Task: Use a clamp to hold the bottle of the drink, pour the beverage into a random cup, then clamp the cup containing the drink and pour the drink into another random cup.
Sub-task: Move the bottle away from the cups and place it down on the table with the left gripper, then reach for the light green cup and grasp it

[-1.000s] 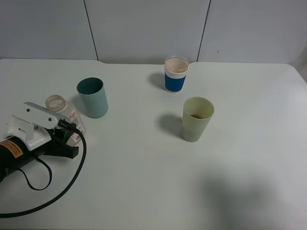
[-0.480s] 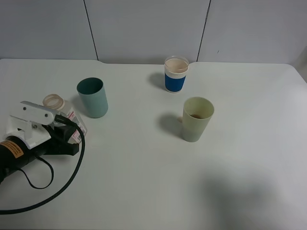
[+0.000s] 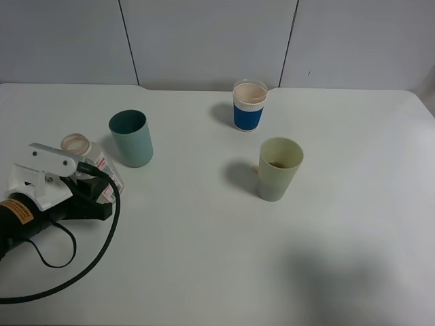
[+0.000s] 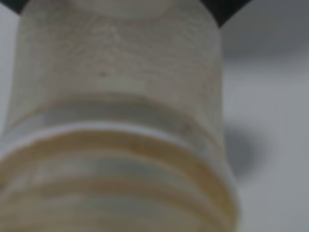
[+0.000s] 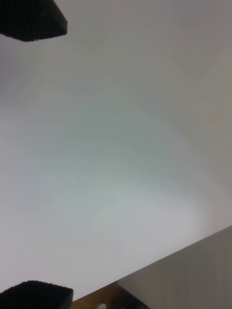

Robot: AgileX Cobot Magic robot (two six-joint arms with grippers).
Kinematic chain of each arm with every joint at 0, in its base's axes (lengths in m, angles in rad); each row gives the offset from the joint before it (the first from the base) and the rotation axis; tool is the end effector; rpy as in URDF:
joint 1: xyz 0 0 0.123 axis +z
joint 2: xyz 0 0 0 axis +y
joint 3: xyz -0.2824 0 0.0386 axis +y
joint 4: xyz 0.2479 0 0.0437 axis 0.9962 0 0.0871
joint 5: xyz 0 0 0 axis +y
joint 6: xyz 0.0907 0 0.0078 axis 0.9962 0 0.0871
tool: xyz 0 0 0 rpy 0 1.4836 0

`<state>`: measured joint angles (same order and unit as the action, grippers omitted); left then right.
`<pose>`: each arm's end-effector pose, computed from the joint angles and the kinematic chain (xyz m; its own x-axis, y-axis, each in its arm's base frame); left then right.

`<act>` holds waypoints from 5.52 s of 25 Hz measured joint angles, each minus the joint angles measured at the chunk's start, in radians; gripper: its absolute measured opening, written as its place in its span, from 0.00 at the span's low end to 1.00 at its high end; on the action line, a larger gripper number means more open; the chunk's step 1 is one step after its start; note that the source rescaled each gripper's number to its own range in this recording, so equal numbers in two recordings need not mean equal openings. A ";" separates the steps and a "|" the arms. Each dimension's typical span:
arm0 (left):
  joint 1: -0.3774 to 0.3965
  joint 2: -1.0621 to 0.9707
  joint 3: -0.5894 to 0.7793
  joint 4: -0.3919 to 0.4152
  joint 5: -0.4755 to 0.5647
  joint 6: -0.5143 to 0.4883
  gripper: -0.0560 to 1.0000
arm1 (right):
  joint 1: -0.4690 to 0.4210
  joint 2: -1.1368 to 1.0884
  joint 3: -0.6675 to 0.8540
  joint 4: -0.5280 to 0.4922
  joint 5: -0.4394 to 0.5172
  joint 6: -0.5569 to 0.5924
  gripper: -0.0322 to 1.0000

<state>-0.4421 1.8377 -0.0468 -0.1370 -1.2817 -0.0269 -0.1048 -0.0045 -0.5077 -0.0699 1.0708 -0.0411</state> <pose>0.1700 -0.0673 0.0965 -0.3924 0.1132 -0.9128 0.2910 0.9567 -0.0065 -0.0075 -0.0048 0.2786 -0.4613 -0.0263 -0.8868 0.1247 0.9877 -0.0942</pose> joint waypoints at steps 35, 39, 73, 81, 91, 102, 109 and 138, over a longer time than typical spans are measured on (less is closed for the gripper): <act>0.000 0.008 0.026 0.110 0.059 0.019 0.79 | 0.000 0.000 0.000 0.000 0.000 0.000 1.00; 0.000 -0.039 0.046 0.117 0.061 -0.004 0.79 | 0.000 0.000 0.000 0.000 0.000 0.000 1.00; 0.000 -0.506 0.023 0.106 0.062 -0.040 0.79 | 0.000 0.000 0.000 0.000 0.000 0.000 1.00; 0.000 -0.606 -0.145 0.064 0.153 0.068 0.79 | 0.000 0.000 0.000 0.000 0.000 0.000 1.00; 0.000 -0.784 -0.511 0.061 1.089 0.144 0.79 | 0.000 0.000 0.000 0.000 0.000 0.000 1.00; 0.000 -1.156 -0.622 0.256 1.695 -0.072 0.79 | 0.000 0.000 0.000 0.000 0.000 0.000 1.00; 0.045 -1.389 -0.622 0.355 1.920 -0.196 0.92 | 0.000 0.000 0.000 0.000 0.000 0.000 1.00; 0.568 -1.843 -0.622 0.052 2.452 0.074 0.99 | 0.000 0.000 0.000 0.000 0.000 0.000 1.00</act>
<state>0.1261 -0.0052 -0.6685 -0.0850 1.1701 0.0474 -0.1048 -0.0045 -0.5077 -0.0699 1.0708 -0.0411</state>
